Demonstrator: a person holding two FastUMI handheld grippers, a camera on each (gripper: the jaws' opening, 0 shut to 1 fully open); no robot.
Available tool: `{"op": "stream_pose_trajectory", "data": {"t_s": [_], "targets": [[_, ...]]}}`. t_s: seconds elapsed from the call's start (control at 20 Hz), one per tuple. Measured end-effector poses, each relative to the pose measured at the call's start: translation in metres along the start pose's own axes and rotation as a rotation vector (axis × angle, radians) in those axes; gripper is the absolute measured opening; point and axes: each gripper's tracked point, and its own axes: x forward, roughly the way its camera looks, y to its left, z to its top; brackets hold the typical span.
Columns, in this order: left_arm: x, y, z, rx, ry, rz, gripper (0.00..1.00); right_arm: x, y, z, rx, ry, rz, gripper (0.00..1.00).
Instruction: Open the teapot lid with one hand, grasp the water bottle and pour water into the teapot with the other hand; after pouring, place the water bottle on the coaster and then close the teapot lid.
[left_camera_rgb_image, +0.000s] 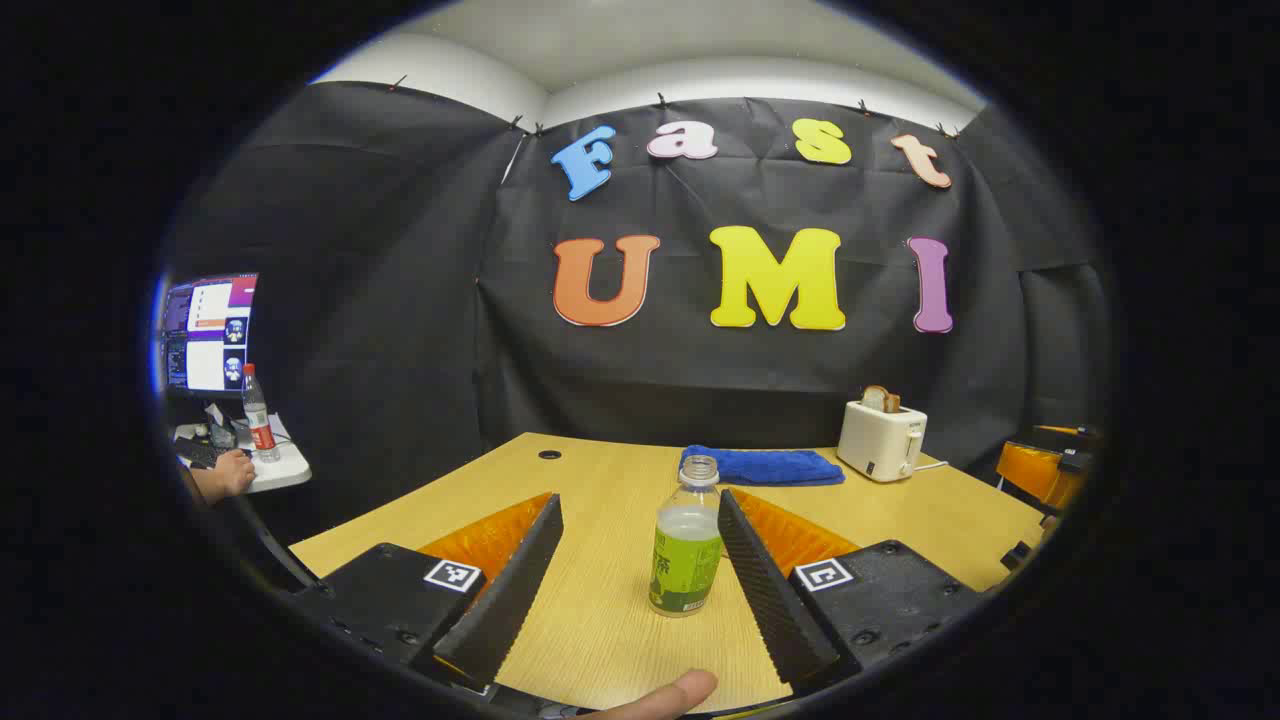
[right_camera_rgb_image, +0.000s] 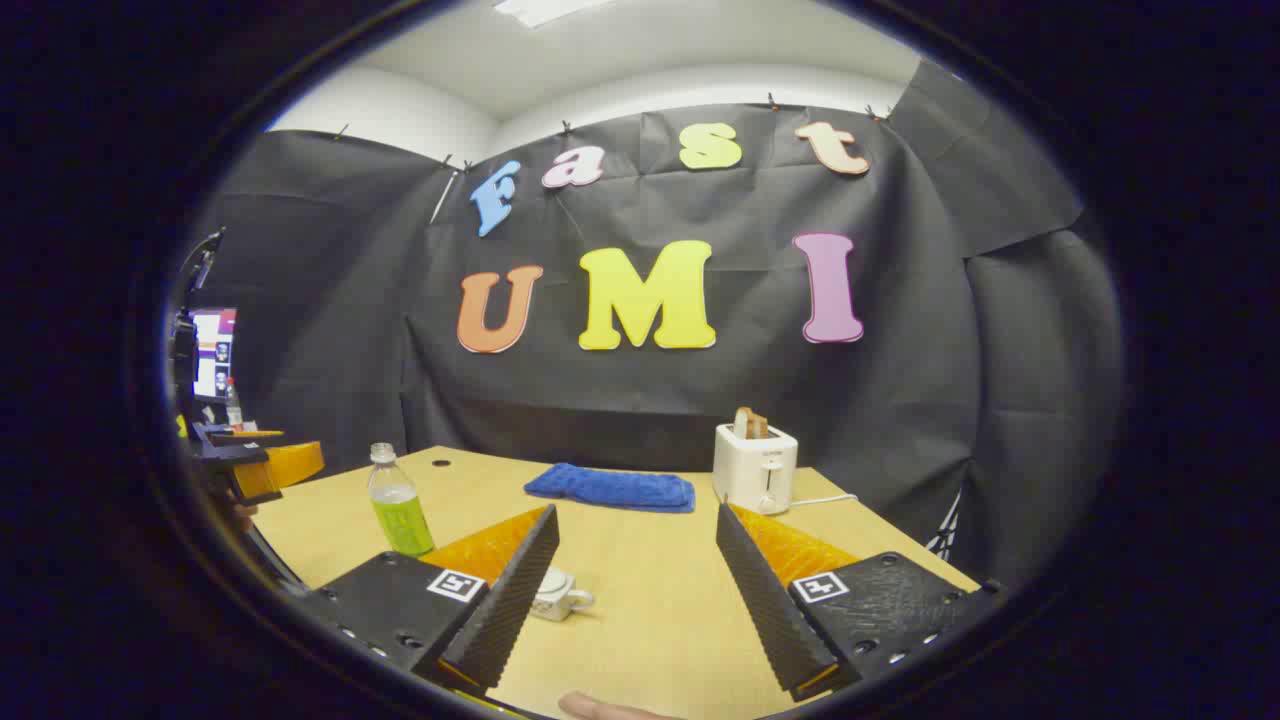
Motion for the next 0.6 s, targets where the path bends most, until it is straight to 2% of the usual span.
{"op": "stream_pose_trajectory", "data": {"t_s": [0.25, 0.55, 0.6], "targets": [[-0.002, -0.004, 0.004, 0.017, -0.022, -0.024, 0.98, -0.004, 0.007, 0.006, -0.003, -0.035, 0.011, 0.94], [-0.002, -0.016, 0.001, 0.016, -0.02, -0.043, 0.98, 0.0, 0.013, 0.0, -0.01, -0.026, 0.019, 0.97], [-0.001, -0.016, -0.001, 0.022, -0.014, -0.044, 0.98, 0.001, 0.013, 0.0, -0.014, -0.025, 0.017, 0.95]]}}
